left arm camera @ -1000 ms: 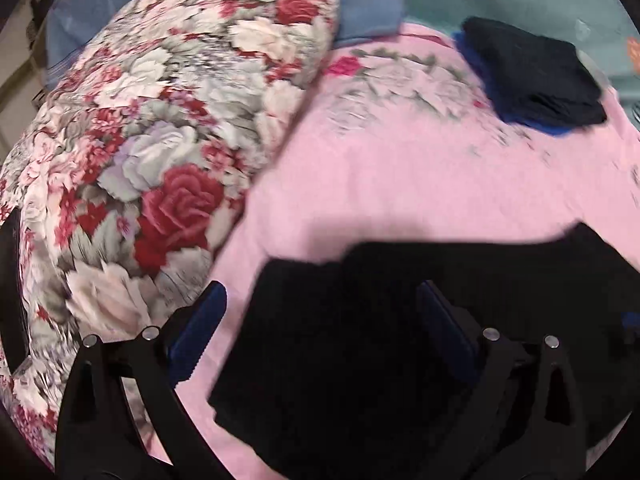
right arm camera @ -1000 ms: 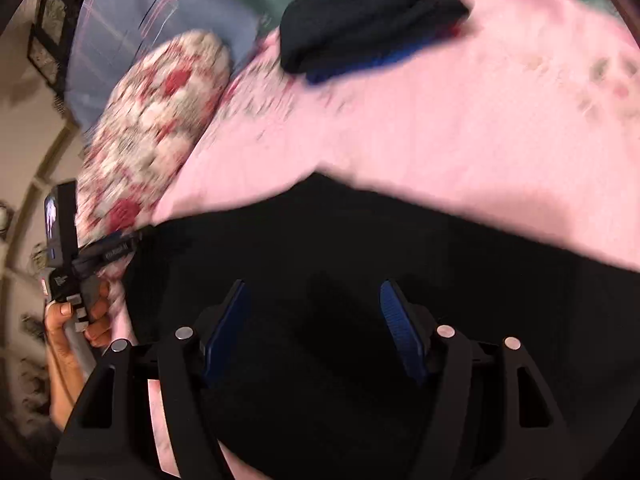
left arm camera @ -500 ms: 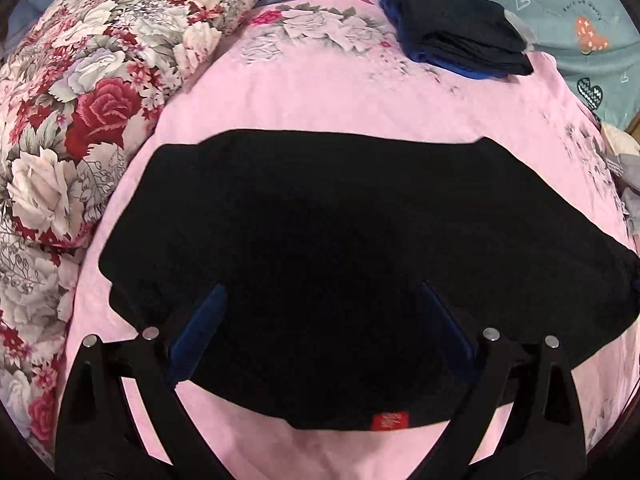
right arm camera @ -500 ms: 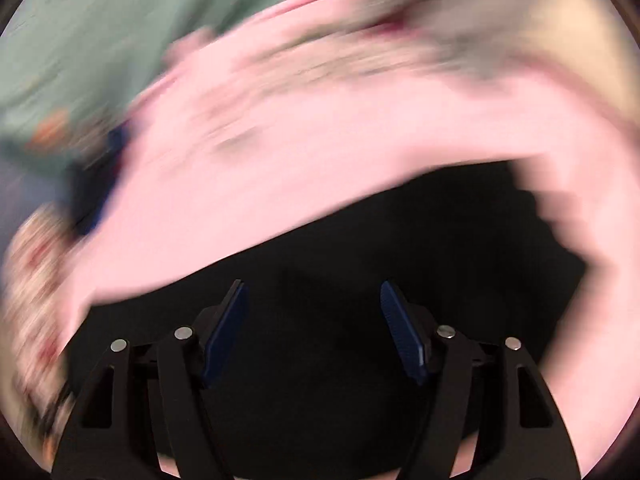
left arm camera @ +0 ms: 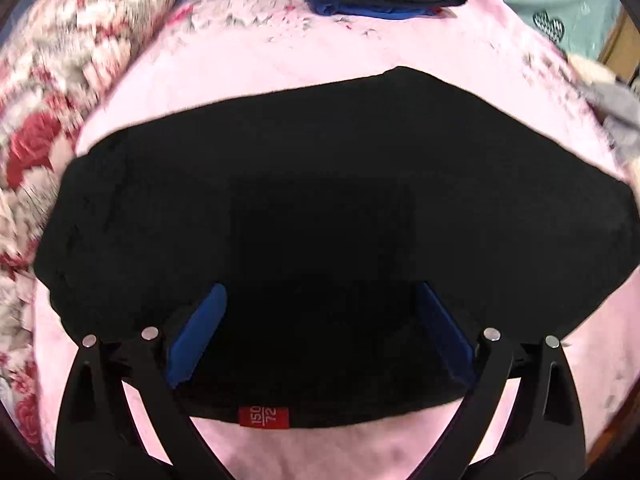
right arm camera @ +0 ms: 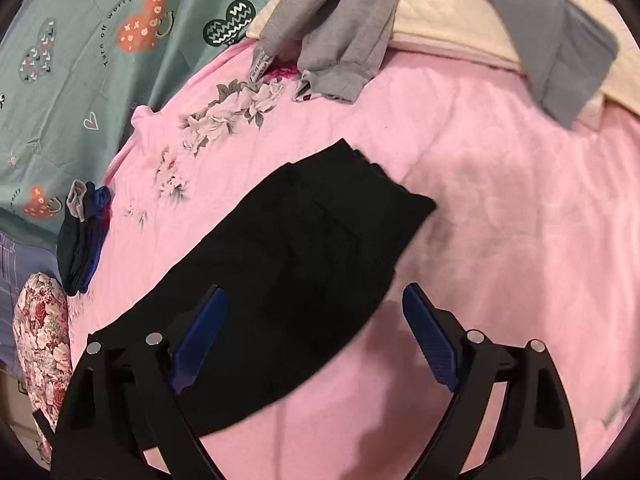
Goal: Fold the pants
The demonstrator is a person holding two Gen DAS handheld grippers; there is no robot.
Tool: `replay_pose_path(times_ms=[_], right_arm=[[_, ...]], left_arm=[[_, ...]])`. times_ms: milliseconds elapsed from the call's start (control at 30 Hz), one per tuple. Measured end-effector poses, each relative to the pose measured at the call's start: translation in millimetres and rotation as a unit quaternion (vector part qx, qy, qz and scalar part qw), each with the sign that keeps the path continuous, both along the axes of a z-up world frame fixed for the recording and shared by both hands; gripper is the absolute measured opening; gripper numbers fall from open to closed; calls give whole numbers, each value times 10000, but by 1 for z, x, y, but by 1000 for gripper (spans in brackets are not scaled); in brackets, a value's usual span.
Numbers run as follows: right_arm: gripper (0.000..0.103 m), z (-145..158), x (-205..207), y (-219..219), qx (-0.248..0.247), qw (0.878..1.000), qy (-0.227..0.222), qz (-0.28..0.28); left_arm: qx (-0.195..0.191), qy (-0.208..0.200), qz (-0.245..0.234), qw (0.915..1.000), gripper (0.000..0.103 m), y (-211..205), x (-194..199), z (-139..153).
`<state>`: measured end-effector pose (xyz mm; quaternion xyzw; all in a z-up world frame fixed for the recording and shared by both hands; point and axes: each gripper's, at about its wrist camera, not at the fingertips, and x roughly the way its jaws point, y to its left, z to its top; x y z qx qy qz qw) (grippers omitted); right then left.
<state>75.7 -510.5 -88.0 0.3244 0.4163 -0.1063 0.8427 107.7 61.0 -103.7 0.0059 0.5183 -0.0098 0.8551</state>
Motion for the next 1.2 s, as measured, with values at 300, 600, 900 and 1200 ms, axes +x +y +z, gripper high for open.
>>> replay_pose_path(times_ms=[300,600,900,1200], right_arm=[[18,-12,25,-9,486,9979,-251,-335],[18,97,25,106,383,9780,-1497,1399],[18,34,67,318,-198,9398,-453,3382],[73,19,57,373,-217,8923,-89,4509]], left_arm=[[-98,42,115,9999,99,9,8,4],[-371,-228,355,9984,99,31,-12,25],[-315,-326,687,9966,99,65,-29,23],[-350,-347,714,9962,99,73,-25,27]])
